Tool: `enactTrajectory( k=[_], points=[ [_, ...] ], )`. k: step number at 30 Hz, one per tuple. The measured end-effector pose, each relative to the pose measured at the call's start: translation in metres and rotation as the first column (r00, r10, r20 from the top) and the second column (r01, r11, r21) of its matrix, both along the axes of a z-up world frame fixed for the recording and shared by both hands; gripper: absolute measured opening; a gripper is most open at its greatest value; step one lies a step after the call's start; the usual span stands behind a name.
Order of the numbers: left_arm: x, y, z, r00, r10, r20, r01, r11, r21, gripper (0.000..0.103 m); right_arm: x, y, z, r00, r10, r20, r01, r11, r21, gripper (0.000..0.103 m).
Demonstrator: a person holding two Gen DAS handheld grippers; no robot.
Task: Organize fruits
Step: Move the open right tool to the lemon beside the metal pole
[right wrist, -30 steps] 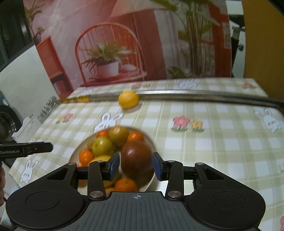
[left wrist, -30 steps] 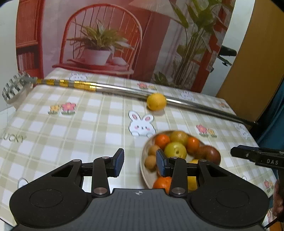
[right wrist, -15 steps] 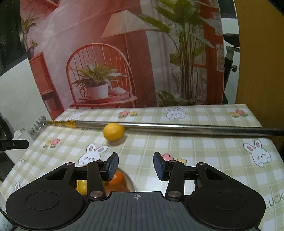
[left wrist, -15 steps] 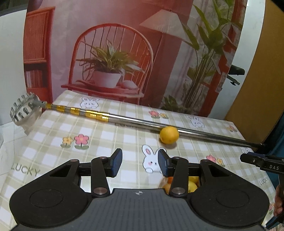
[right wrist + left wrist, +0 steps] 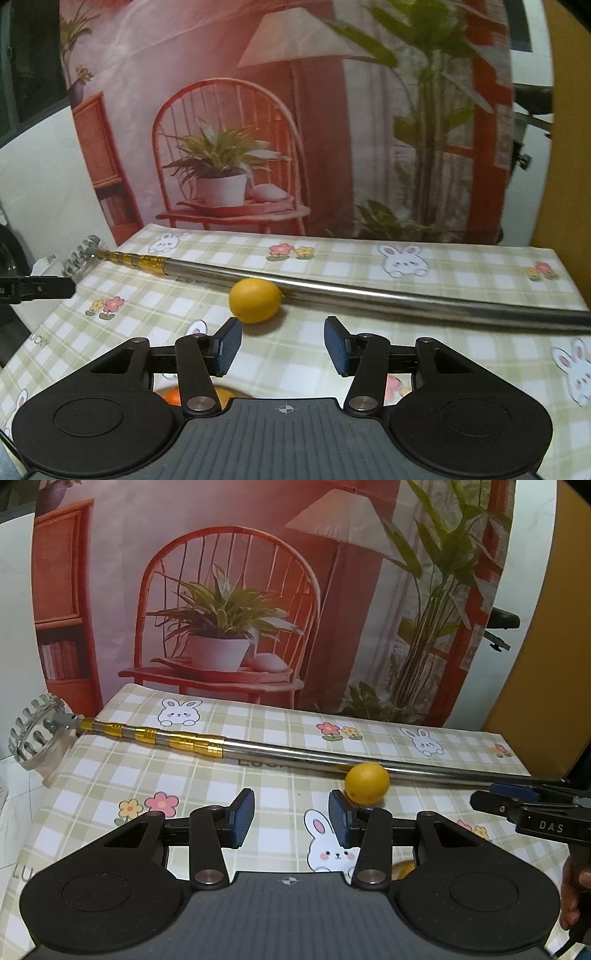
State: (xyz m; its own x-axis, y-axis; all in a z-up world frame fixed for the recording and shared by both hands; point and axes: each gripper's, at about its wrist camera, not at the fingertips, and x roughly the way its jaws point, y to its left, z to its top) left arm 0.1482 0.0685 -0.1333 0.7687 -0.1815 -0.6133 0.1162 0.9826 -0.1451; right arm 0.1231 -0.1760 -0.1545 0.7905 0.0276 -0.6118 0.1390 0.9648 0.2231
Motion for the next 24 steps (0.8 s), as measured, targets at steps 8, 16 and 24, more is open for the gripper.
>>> enactTrajectory(
  k=[8, 16, 24],
  points=[
    [0.024, 0.006, -0.012, 0.999, 0.040, -0.010, -0.041, 0.999, -0.010, 0.047, 0.048, 0.004, -0.011, 0.999, 0.022, 0.023, -0.023, 0.999, 0.033, 0.047],
    [0.040, 0.016, -0.033, 0.994, 0.089, -0.056, -0.090, 0.996, -0.016, 0.047, 0.099, 0.007, -0.037, 0.997, 0.070, -0.028, -0.068, 0.996, 0.053, 0.052],
    [0.045, 0.025, -0.044, 0.991, 0.103, -0.087, -0.105, 0.994, -0.015, 0.047, 0.134, 0.009, -0.068, 0.992, 0.048, -0.117, -0.032, 0.990, 0.137, 0.053]
  ],
)
